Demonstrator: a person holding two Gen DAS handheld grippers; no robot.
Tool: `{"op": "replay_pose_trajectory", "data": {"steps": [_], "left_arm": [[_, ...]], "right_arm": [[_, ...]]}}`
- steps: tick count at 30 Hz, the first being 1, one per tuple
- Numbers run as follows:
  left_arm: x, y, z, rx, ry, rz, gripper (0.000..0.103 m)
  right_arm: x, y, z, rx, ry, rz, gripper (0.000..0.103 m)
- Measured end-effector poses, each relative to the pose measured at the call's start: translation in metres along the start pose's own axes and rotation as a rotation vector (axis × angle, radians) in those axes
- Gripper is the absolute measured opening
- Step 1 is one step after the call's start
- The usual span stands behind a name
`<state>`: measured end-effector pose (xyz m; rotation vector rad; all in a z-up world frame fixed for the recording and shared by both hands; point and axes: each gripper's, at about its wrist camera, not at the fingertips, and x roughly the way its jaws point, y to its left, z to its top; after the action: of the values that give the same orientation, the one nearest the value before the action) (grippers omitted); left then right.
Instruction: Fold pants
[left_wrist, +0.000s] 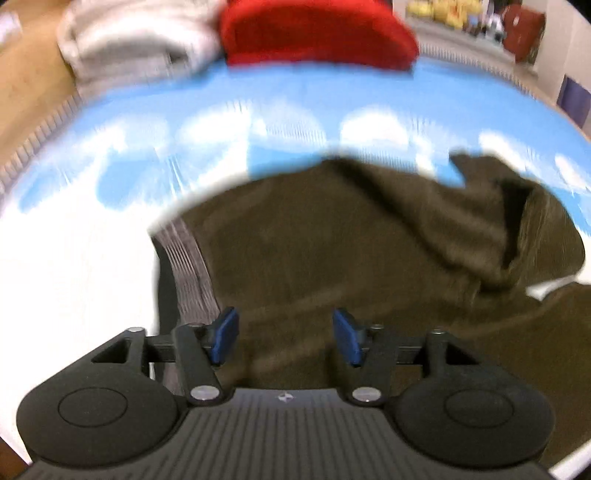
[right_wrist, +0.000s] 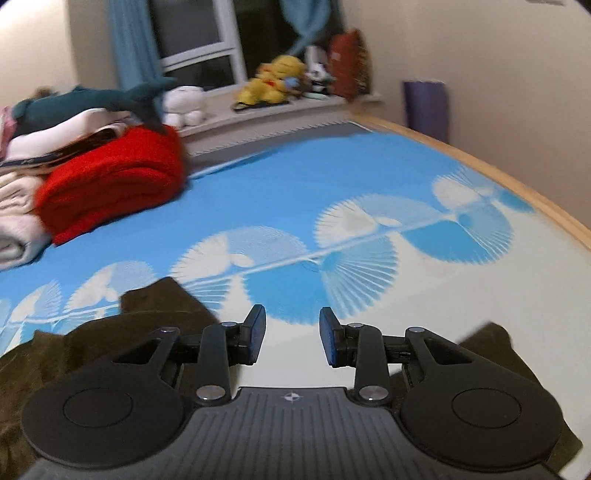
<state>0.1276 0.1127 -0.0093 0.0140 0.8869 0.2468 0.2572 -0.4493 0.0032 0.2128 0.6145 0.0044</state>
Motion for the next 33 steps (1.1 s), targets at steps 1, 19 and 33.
{"op": "replay_pose_trajectory", "data": {"steps": [1,19,33], "left_arm": [[-0.008,-0.005,0.004,0.030,-0.054,0.035,0.074],[-0.029,-0.139,0.090,0.206,-0.143,-0.237,0.031],[0.056,-0.120,0.125,-0.094,0.133,-0.310,0.037]], "right_arm": [[0.005,0.005,0.001,-0.013,0.016,0.007,0.034],[0.056,0.067,0.000,0.019,0.131,0.035,0.009],[0.170,0.075,0.015,0.216,0.298,0.068,0.049]]}}
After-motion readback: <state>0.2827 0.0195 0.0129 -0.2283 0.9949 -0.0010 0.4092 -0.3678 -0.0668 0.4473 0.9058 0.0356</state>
